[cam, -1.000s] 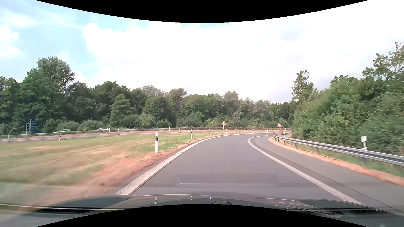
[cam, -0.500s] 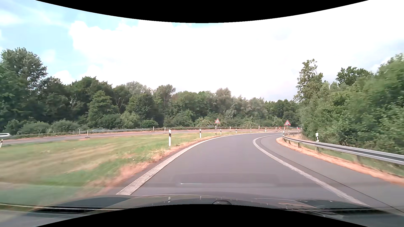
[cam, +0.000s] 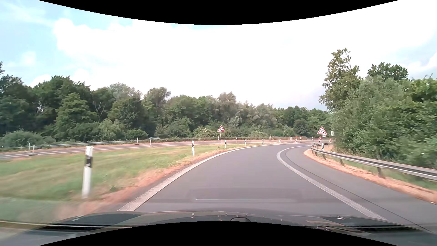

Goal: Follow the waypoints while adhering to traffic rules and regulations

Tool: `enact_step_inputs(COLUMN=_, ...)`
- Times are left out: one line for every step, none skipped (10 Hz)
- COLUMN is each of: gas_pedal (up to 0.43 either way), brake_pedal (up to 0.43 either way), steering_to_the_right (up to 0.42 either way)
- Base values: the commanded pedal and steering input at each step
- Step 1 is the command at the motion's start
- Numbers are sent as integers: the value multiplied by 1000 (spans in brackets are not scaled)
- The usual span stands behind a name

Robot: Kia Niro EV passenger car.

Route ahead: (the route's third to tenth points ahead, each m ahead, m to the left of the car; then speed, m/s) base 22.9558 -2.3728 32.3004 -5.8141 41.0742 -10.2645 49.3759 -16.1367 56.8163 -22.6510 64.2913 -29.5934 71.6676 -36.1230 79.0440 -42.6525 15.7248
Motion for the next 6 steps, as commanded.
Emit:
enact_step_inputs(gas_pedal=157, brake_pedal=0, steering_to_the_right=58)
enact_step_inputs(gas_pedal=157, brake_pedal=0, steering_to_the_right=64)
enact_step_inputs(gas_pedal=157, brake_pedal=0, steering_to_the_right=68)
enact_step_inputs(gas_pedal=157, brake_pedal=0, steering_to_the_right=69)
enact_step_inputs(gas_pedal=157, brake_pedal=0, steering_to_the_right=69)
enact_step_inputs(gas_pedal=157, brake_pedal=0, steering_to_the_right=70)
